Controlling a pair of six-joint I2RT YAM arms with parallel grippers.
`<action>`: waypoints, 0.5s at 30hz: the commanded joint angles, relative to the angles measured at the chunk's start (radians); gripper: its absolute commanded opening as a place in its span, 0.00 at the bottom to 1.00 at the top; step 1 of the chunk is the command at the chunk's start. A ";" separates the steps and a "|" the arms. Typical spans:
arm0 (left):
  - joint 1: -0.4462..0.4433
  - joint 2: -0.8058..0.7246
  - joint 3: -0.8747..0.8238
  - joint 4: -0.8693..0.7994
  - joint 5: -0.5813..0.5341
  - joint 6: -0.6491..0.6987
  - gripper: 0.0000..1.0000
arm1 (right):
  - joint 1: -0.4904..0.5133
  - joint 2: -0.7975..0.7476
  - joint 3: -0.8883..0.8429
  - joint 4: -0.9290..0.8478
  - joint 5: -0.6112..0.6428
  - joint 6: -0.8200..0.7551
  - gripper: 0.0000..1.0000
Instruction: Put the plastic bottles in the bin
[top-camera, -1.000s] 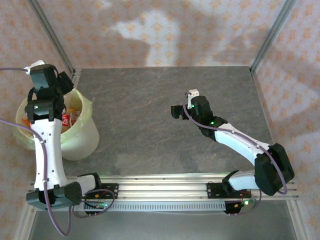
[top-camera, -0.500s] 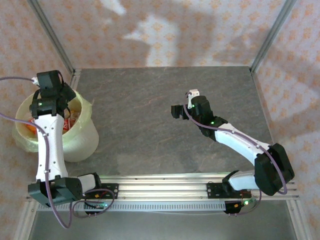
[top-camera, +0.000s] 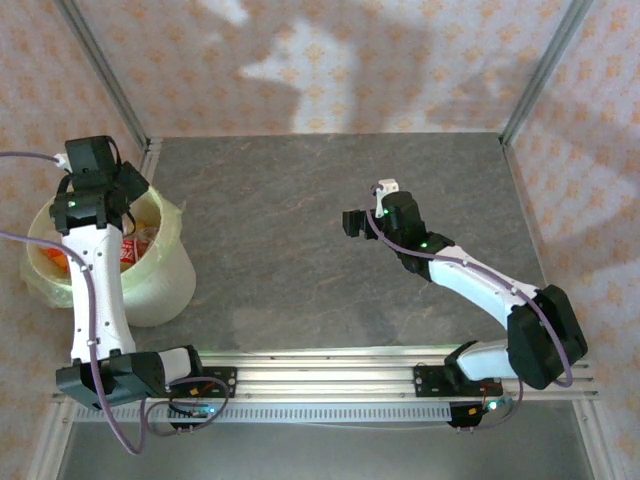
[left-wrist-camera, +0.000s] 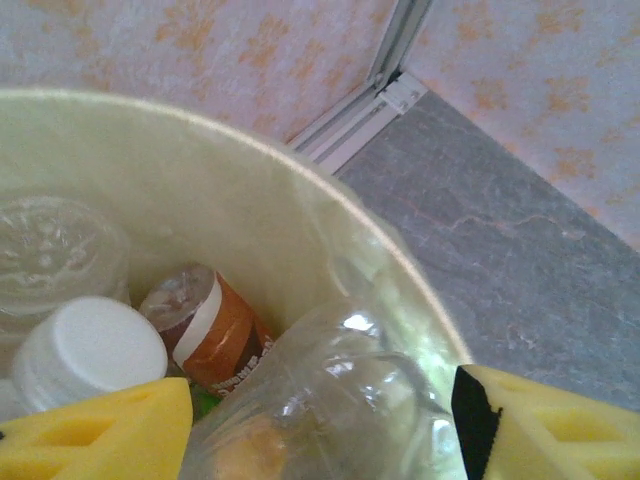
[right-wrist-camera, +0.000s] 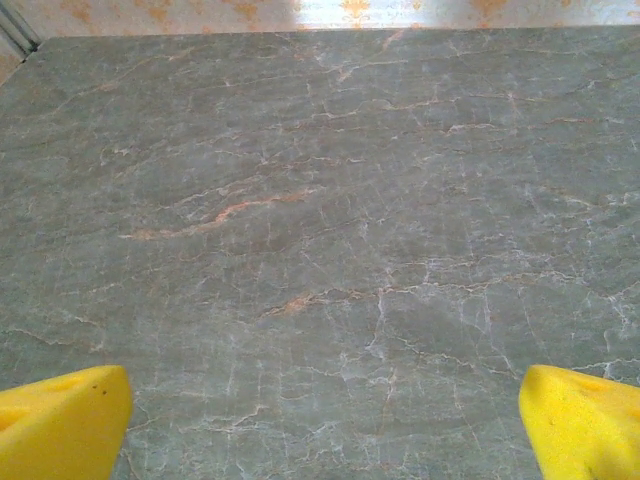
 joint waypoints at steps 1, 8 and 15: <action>0.008 -0.054 0.085 -0.015 0.098 0.009 0.77 | -0.011 -0.010 0.014 0.002 0.030 0.004 0.99; -0.053 -0.161 0.027 0.244 0.431 -0.108 0.94 | -0.045 -0.038 0.002 0.043 0.067 0.063 0.99; -0.351 -0.151 -0.089 0.557 0.448 -0.175 1.00 | -0.099 -0.145 -0.051 0.087 0.193 0.090 0.99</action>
